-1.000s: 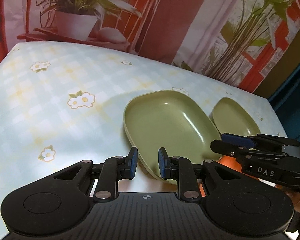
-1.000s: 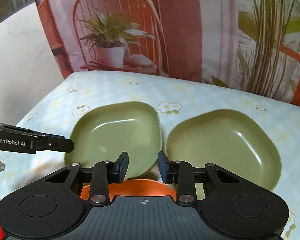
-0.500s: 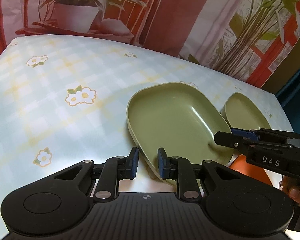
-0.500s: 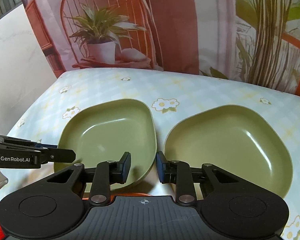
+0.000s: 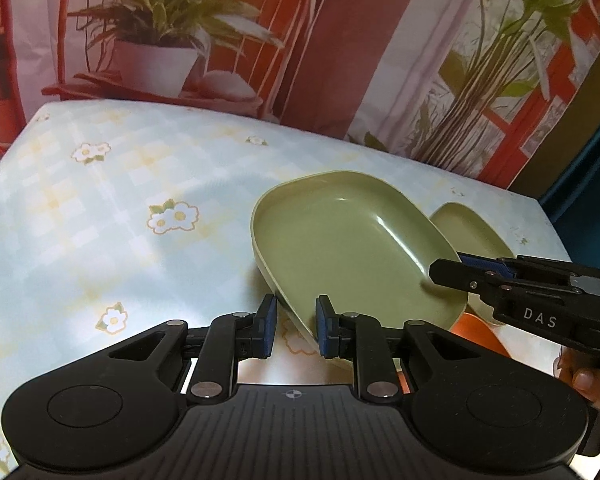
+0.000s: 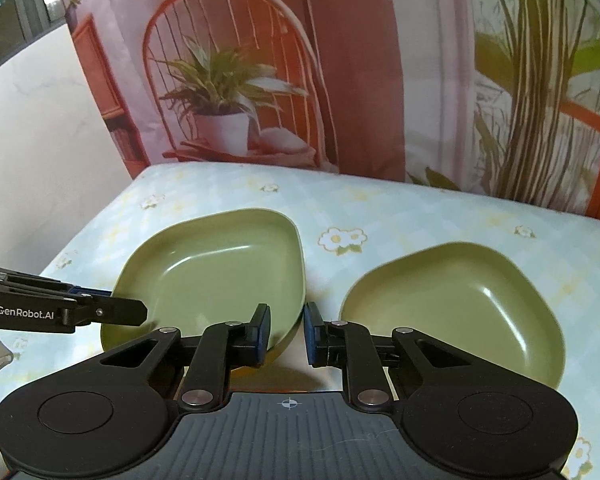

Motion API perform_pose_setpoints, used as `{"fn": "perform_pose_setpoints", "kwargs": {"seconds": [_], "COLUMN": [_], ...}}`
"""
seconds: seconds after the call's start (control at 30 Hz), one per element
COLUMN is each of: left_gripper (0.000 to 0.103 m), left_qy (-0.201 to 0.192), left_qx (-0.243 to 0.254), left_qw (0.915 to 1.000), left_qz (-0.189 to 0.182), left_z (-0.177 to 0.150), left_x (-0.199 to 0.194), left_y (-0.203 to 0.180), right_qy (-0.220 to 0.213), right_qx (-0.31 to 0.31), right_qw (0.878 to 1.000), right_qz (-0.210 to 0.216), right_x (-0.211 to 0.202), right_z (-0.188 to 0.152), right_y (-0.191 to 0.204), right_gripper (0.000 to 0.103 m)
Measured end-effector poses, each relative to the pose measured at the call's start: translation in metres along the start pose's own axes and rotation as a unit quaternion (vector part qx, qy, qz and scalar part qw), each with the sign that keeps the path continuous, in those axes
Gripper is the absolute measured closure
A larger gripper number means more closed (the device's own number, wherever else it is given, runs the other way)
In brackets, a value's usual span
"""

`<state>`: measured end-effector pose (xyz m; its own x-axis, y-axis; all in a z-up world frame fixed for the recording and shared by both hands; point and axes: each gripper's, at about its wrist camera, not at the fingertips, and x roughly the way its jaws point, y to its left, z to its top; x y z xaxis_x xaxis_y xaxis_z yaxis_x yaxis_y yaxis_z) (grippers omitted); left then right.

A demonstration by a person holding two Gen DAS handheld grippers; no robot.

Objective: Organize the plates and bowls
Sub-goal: 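Lift the olive-green plate with both tools and carry it over the orange plate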

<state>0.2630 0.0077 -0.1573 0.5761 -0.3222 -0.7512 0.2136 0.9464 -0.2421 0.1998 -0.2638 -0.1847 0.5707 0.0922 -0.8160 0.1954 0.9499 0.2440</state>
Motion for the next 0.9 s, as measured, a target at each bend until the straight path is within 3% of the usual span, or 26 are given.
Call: {"fn": "perform_pose_setpoints", "kwargs": {"seconds": [0.5, 0.9], "left_gripper": [0.08, 0.078], "left_qy": [-0.029, -0.022], "left_qx": [0.032, 0.058], "left_qw": [0.999, 0.9971], "left_qz": [-0.014, -0.045], "left_z": [-0.011, -0.027], "left_x": [-0.037, -0.044], "left_y": [-0.05, -0.092], "right_qy": [-0.037, -0.055], "right_qx": [-0.004, 0.004], "right_qw": [0.999, 0.998], "right_qz": [-0.003, -0.021], "right_x": [-0.061, -0.109], "right_z": [-0.009, -0.03], "right_y": [-0.012, -0.04], "right_gripper": [0.086, 0.086]}}
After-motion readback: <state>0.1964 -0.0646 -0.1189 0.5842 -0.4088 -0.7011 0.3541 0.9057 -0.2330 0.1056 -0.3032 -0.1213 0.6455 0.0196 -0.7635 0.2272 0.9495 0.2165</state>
